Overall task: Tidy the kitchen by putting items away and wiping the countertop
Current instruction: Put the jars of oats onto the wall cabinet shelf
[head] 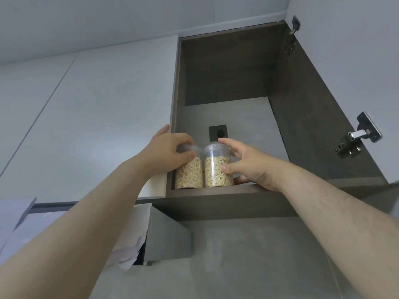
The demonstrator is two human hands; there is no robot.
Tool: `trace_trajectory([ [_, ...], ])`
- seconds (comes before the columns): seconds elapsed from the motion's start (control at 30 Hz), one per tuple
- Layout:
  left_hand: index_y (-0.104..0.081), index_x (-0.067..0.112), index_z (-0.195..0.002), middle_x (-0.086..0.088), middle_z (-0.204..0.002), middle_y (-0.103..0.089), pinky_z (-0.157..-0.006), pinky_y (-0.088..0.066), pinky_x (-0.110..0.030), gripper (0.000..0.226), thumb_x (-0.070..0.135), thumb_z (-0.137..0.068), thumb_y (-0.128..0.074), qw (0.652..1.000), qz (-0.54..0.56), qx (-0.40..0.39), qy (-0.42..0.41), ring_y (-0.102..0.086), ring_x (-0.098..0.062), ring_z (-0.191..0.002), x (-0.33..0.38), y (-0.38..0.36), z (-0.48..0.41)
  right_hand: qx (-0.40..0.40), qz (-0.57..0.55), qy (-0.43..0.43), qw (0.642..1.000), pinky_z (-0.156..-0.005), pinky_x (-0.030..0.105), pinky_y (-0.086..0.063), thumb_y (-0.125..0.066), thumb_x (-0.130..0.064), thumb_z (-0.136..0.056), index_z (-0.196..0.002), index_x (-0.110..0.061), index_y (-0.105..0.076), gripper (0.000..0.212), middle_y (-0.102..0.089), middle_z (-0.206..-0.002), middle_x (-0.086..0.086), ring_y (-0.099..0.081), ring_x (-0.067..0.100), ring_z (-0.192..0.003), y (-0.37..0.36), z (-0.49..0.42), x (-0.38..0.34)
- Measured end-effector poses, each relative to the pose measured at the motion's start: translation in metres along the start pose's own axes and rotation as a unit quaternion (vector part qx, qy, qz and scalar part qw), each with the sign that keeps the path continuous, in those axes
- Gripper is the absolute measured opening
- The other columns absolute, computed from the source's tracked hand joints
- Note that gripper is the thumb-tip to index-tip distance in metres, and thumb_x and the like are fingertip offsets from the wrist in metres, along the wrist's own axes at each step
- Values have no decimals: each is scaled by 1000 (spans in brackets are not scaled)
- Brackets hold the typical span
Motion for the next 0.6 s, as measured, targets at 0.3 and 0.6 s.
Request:
trace_trajectory([
  [0.3, -64, 26, -117, 11, -110, -65, -119, 3, -34, 25, 32, -93, -61, 999, -24, 11, -22, -48, -13, -124, -3, -1, -3, -2, 63, 6, 998, -100, 42, -52, -67, -2, -90, -152, -38, -28, 82, -33, -157, 1, -51, 18, -127, -2, -1, 1],
  [0.6, -53, 33, -133, 10, -139, -52, -110, -38, -45, 45, 43, -91, -62, 987, 137, 42, 70, -41, -18, -133, -8, -3, 14, 163, 307, 68, 935, -106, 38, -36, -50, -35, -98, -151, -34, -26, 58, -35, -157, -5, -39, 22, -139, -6, 42, -17],
])
Point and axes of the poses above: each hand's wrist, its own z-axis away from the middle knuckle, its own y-axis out of the back of the hand, x = y × z, the point moved 6 cm from there along -z, towards the middle knuckle
